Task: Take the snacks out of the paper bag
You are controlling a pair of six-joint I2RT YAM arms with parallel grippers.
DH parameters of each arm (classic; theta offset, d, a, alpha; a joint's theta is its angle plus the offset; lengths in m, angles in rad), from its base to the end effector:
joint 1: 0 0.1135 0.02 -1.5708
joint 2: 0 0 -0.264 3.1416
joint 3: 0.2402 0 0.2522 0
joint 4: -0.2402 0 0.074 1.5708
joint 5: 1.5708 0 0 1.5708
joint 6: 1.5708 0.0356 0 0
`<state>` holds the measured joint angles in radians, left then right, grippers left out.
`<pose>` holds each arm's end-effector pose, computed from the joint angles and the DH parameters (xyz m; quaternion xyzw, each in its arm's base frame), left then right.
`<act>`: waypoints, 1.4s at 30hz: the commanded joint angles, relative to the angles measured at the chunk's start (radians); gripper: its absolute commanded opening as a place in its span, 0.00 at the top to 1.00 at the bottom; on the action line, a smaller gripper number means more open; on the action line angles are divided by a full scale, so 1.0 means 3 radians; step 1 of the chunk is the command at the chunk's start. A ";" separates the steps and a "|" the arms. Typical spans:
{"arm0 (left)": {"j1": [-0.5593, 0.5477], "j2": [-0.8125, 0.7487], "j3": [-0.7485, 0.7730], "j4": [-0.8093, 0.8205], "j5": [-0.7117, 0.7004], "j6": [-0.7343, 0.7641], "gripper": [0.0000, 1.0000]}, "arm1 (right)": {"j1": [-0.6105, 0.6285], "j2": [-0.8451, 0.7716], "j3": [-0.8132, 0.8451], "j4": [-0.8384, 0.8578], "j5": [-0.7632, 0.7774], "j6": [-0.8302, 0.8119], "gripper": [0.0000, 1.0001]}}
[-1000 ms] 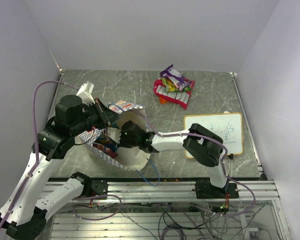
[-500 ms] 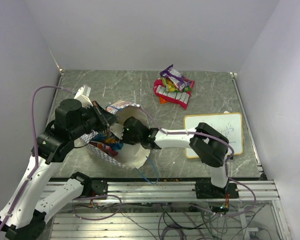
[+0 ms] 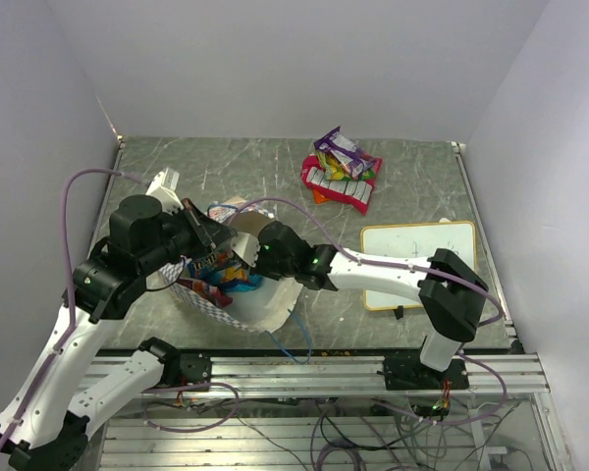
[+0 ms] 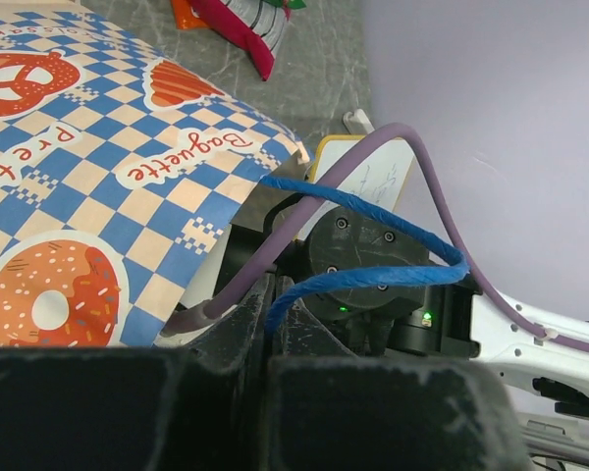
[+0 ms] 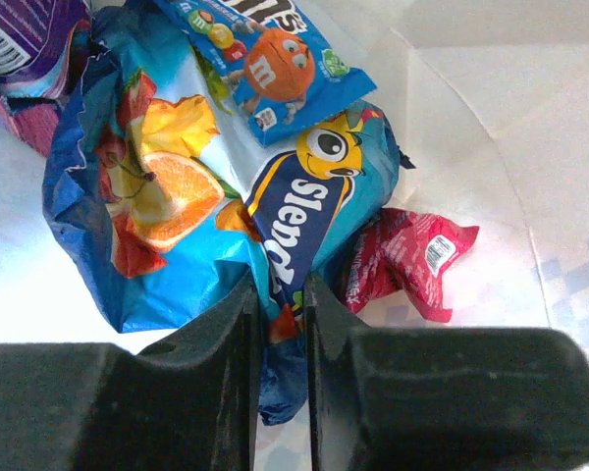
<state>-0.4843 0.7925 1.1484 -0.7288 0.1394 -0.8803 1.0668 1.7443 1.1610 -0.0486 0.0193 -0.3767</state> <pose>0.1261 -0.0719 0.4033 -0.1236 0.8155 -0.3993 0.4002 0.1897 0.3425 0.2240 -0.5859 0.6723 0.1449 0.4286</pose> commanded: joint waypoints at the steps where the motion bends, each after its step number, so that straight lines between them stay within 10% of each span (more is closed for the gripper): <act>1: -0.0012 0.0055 -0.0046 0.0041 -0.0059 0.0012 0.93 | -0.0009 -0.0313 0.0100 -0.0055 0.0107 0.0006 1.00; 13: -0.0009 0.0102 -0.0043 -0.0046 -0.0057 0.0040 0.93 | 0.0008 -0.0575 -0.0292 -0.0272 -0.0059 -0.0571 0.98; 26: -0.0010 0.0234 -0.0064 0.0080 0.0157 0.0057 0.93 | -0.0010 -0.0488 -0.0556 -0.0212 -0.0295 -0.0790 0.32; 31: -0.0012 0.0197 -0.0122 0.0107 0.0171 0.0042 0.93 | -0.0075 -0.0289 -0.0325 -0.0492 -0.0494 -0.1137 0.20; 42: -0.0012 0.0339 0.0017 0.0087 0.0203 0.0183 0.93 | -0.0085 0.0089 -0.0177 -0.0644 -0.0299 -0.1096 0.35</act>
<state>-0.4927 0.8692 1.1252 -0.7074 0.1921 -0.8680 1.0481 1.7302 1.0767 -0.2066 -0.1116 -0.7177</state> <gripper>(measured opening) 0.080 0.729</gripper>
